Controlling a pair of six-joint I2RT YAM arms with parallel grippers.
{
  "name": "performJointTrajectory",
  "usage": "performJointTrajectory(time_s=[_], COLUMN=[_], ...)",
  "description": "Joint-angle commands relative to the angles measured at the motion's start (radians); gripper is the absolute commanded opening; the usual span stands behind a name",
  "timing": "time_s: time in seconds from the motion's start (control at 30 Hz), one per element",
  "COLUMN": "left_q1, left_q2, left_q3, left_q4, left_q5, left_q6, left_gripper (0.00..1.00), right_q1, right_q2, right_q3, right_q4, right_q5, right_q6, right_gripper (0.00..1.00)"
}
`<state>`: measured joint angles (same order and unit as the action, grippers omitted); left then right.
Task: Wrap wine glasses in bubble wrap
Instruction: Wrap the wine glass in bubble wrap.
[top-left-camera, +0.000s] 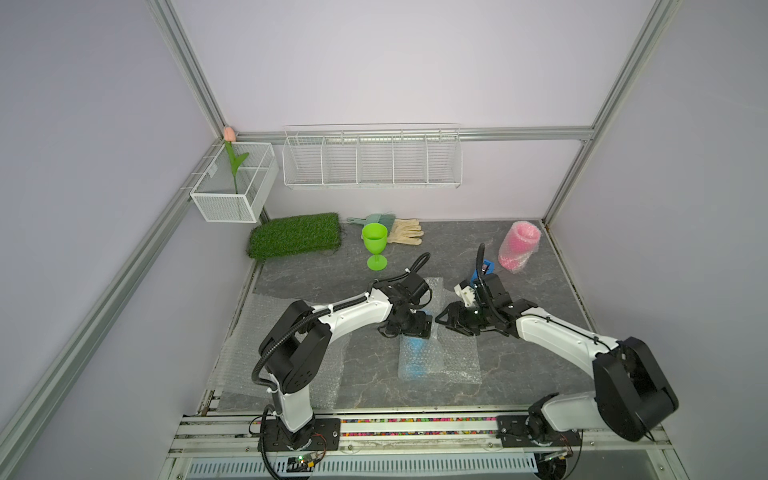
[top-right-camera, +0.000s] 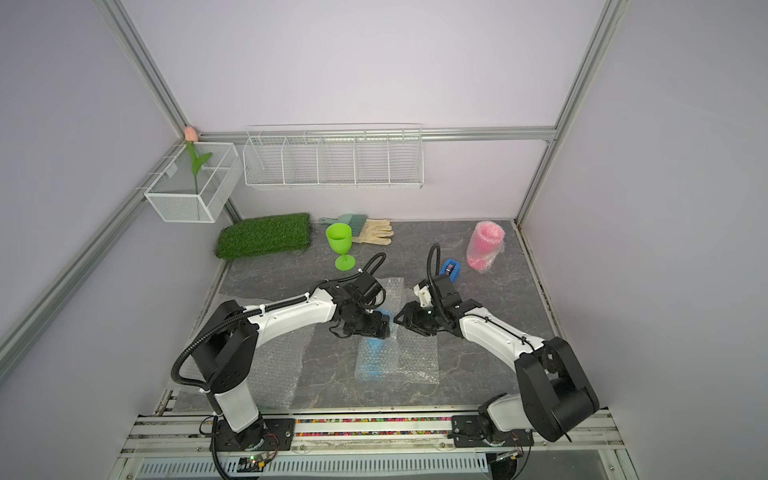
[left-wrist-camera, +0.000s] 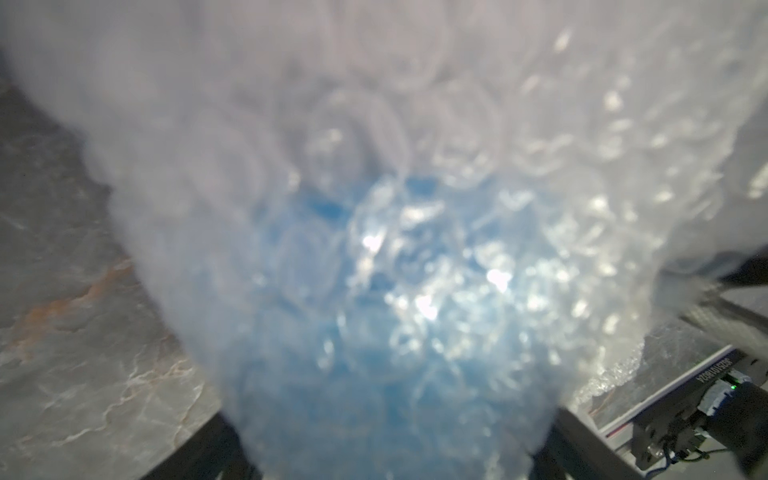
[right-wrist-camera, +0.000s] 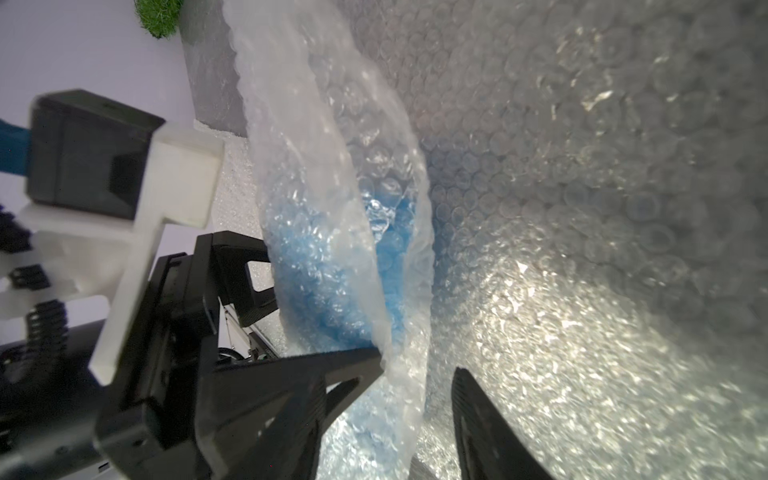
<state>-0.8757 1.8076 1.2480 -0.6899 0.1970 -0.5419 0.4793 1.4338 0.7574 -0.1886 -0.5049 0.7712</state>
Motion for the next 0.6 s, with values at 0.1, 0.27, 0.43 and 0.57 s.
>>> performJointTrajectory(time_s=[0.1, 0.27, 0.43, 0.57], left_q1=[-0.002, -0.002, 0.001, 0.001], left_q2=[-0.008, -0.04, -0.065, -0.02], left_q3=[-0.003, 0.009, 0.074, 0.154], left_q4=[0.021, 0.014, -0.049, -0.123], left_q5=[0.015, -0.001, -0.026, -0.058], left_q6=[-0.007, -0.005, 0.022, 0.057], left_gripper=[0.87, 0.87, 0.95, 0.99], right_q1=[-0.003, -0.003, -0.007, -0.012], right_q2=[0.119, 0.12, 0.13, 0.138], right_q3=[-0.01, -0.021, -0.015, -0.009], right_q4=[0.165, 0.119, 0.038, 0.005], right_q5=[-0.094, -0.048, 0.004, 0.024], right_q6=[0.051, 0.025, -0.031, -0.057], right_gripper=[0.34, 0.07, 0.07, 0.07])
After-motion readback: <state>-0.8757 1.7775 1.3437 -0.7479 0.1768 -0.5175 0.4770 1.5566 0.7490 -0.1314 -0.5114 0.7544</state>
